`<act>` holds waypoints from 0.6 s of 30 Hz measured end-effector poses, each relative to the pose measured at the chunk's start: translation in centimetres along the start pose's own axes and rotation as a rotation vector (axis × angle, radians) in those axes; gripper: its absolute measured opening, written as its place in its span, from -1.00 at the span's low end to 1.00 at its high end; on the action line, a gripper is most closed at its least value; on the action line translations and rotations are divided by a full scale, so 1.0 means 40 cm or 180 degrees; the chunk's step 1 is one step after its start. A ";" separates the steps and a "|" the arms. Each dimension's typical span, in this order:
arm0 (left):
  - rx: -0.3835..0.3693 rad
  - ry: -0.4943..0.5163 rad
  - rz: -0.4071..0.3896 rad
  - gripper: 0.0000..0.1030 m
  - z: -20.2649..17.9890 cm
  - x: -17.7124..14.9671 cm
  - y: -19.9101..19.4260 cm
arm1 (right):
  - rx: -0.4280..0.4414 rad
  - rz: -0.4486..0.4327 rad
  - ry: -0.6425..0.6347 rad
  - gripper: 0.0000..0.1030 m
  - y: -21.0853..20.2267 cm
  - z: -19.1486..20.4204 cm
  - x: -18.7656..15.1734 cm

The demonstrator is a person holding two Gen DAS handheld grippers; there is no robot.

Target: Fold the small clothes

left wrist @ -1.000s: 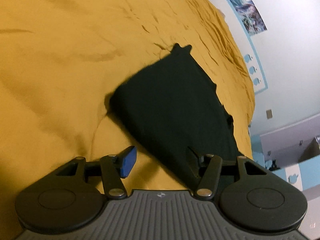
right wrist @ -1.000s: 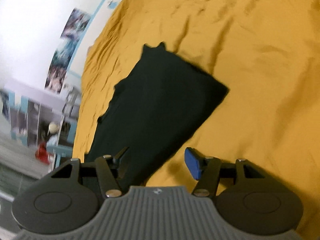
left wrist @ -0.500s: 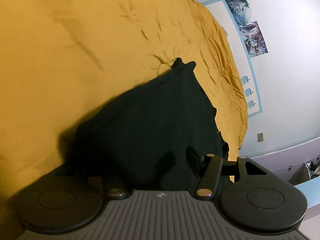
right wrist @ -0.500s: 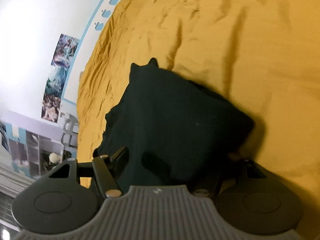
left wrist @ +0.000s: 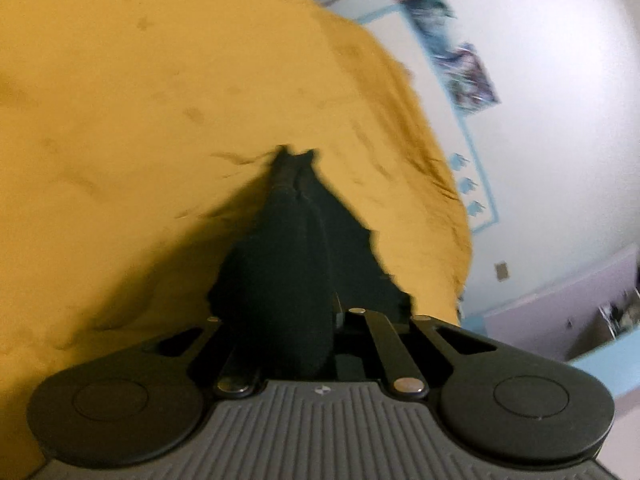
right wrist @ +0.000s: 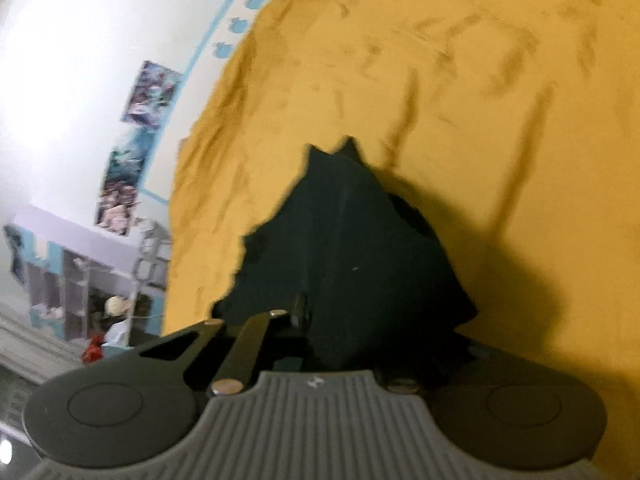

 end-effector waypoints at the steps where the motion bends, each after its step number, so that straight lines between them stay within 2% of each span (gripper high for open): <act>1: -0.0057 0.0021 0.0005 -0.90 -0.023 -0.002 -0.013 | 0.0050 0.0003 0.0026 -1.00 -0.019 0.012 0.006; 4: -0.0193 0.0092 0.0043 -0.90 -0.070 -0.033 -0.072 | 0.0159 -0.0012 -0.0001 -1.00 -0.095 0.039 0.024; 7: -0.0258 0.0042 0.0133 -0.90 -0.062 -0.098 -0.139 | 0.0161 -0.0021 -0.0080 -1.00 -0.192 0.022 0.026; 10: -0.0133 -0.0068 0.0309 -0.90 0.006 -0.191 -0.179 | -0.0008 0.0057 -0.0025 -1.00 -0.253 -0.064 0.012; 13: 0.0066 -0.0362 0.0472 -0.90 0.116 -0.266 -0.181 | -0.0233 0.0065 0.0121 -1.00 -0.268 -0.178 -0.007; 15: 0.0021 -0.0270 0.0449 -0.88 0.143 -0.273 -0.184 | -0.0199 -0.0073 -0.0057 -1.00 -0.274 -0.214 -0.014; 16: -0.0010 -0.0224 0.0422 -0.85 0.143 -0.270 -0.192 | -0.0280 -0.0172 -0.0188 -0.95 -0.281 -0.230 -0.014; 17: -0.0020 -0.0166 0.0431 -0.83 0.137 -0.265 -0.202 | -0.0321 -0.0215 -0.0293 -0.81 -0.286 -0.240 -0.012; 18: 0.0022 -0.0090 0.0445 -0.76 0.132 -0.257 -0.214 | -0.0325 -0.0239 -0.0334 -0.78 -0.297 -0.248 -0.007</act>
Point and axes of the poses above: each gripper's, at about its wrist camera, not at the fingertips, and y roughly the way its jaws point, z to its left, x to its top, the point moved 8 cm from there along y, roughly the way its jaws point, and after that the axes turned 6 degrees about y, right-handed, at the moved point
